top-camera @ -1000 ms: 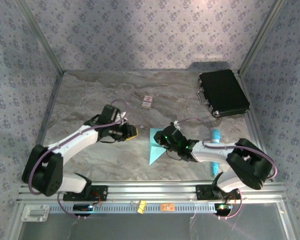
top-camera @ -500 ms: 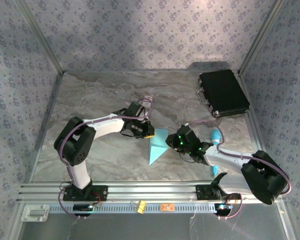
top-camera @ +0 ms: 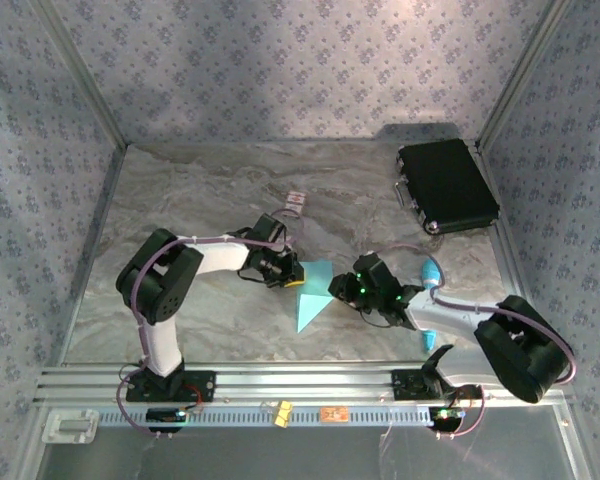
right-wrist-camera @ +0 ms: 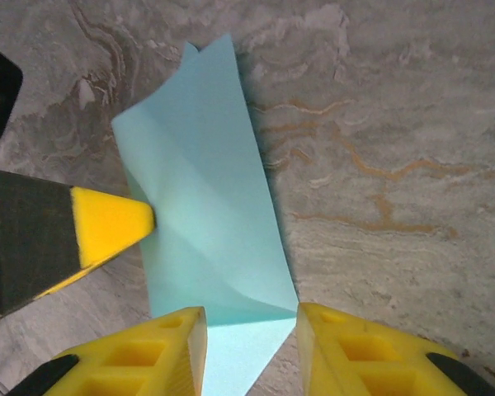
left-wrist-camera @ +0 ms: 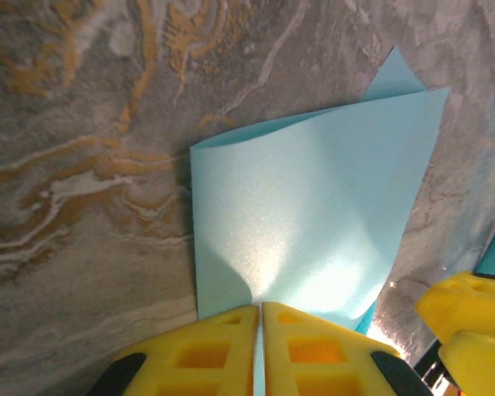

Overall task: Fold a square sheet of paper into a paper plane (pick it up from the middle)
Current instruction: Rotate the paper at the center of the table.

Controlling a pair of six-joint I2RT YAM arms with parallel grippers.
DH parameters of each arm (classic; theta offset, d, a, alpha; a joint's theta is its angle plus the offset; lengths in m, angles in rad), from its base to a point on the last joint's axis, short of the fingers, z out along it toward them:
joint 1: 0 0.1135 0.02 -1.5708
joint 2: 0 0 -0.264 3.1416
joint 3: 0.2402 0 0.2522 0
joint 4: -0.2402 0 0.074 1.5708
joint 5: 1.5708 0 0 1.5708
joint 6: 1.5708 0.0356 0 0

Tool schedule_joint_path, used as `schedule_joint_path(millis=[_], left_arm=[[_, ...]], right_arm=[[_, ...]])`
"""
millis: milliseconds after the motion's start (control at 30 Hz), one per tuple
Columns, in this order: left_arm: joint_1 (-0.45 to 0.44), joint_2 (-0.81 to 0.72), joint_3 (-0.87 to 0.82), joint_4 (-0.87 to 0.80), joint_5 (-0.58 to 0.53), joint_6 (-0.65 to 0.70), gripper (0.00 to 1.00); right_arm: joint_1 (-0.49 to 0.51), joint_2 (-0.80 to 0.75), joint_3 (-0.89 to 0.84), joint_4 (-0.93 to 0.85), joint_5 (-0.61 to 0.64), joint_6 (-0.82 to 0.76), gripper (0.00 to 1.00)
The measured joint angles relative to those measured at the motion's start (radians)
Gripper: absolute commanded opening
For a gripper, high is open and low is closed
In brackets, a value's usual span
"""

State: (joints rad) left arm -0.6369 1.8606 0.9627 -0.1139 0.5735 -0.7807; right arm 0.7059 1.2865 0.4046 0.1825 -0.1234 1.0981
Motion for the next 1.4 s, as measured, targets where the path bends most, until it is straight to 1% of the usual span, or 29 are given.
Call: schedule_joint_path(millis=[133,267,400,667,833,900,1400], left_arm=[[0.015,0.0,-0.025,0.047,0.037,0.0,0.11],[0.02,0.0,-0.035,0.065,0.051,0.0,0.11],[0.022,0.0,-0.036,0.067,0.055,0.0,0.11],[0.022,0.0,-0.036,0.067,0.055,0.0,0.1],[0.023,0.0,-0.036,0.067,0.056,0.0,0.1],[0.023,0.0,-0.036,0.067,0.056,0.001,0.1],[0.024,0.0,-0.036,0.067,0.058,0.0,0.09]], right_arm=[[-0.014,0.018,0.0,0.01,-0.027,0.0,0.41],[-0.026,0.058,0.0,0.033,-0.055,0.0,0.42],[-0.037,0.082,0.008,0.046,-0.079,0.0,0.41],[-0.058,0.106,0.026,0.037,-0.121,0.0,0.38],[-0.06,0.106,0.026,0.042,-0.127,0.001,0.37],[-0.057,0.109,0.026,0.069,-0.132,0.005,0.36],[-0.055,0.087,0.016,0.103,-0.136,0.029,0.39]])
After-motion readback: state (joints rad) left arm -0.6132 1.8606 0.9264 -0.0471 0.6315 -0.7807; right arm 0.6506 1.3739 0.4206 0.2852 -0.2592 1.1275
